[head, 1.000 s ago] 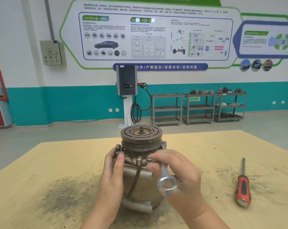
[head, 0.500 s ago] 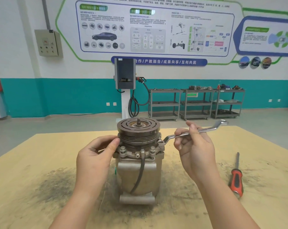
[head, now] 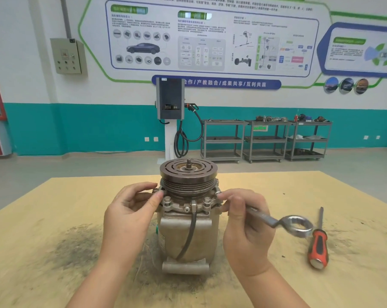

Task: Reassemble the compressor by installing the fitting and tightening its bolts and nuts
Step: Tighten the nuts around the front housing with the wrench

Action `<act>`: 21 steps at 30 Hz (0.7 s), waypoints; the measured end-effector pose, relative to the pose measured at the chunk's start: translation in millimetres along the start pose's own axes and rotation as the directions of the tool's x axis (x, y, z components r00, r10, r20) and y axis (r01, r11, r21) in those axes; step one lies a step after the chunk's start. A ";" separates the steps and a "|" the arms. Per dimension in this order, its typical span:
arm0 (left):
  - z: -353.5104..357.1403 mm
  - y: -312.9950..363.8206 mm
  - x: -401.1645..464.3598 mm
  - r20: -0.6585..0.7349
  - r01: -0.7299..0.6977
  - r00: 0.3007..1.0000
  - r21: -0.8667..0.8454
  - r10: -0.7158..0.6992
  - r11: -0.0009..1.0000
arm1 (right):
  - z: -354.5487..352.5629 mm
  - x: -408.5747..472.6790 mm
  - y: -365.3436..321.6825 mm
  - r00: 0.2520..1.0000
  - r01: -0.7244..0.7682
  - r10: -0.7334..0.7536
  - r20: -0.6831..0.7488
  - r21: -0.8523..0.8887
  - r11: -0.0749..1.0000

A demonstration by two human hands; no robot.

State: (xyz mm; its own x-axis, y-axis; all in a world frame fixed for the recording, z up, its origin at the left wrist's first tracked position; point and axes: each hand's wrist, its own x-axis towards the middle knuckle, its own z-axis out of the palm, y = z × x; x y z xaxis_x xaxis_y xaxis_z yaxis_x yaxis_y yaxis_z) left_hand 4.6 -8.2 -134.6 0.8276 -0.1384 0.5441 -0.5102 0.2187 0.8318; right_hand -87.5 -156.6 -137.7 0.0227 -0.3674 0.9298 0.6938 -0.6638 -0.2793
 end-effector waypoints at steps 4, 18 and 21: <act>1.8 2.6 -1.0 0.008 0.003 1.000 -0.003 -0.003 1.000 | -5.7 8.5 0.1 0.993 0.090 -0.087 0.074 -0.040 0.995; 4.1 -0.3 -3.7 -0.014 -0.011 1.000 -0.030 0.010 1.000 | -27.1 43.8 20.1 0.461 -0.760 0.885 0.067 0.544 0.355; 3.2 -0.1 -4.7 0.026 -0.027 0.999 -0.001 0.027 1.000 | -25.5 42.4 20.5 0.497 -0.734 0.866 0.043 0.553 0.394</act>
State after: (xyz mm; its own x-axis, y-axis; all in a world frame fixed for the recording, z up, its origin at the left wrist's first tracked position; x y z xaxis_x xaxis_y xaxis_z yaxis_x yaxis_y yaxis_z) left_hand 0.0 -10.7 -136.9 0.8074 -0.1571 0.5688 -0.5320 0.2233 0.8168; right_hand -90.6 -202.4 -110.1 0.6435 -0.7298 0.2309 0.6548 0.3687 -0.6598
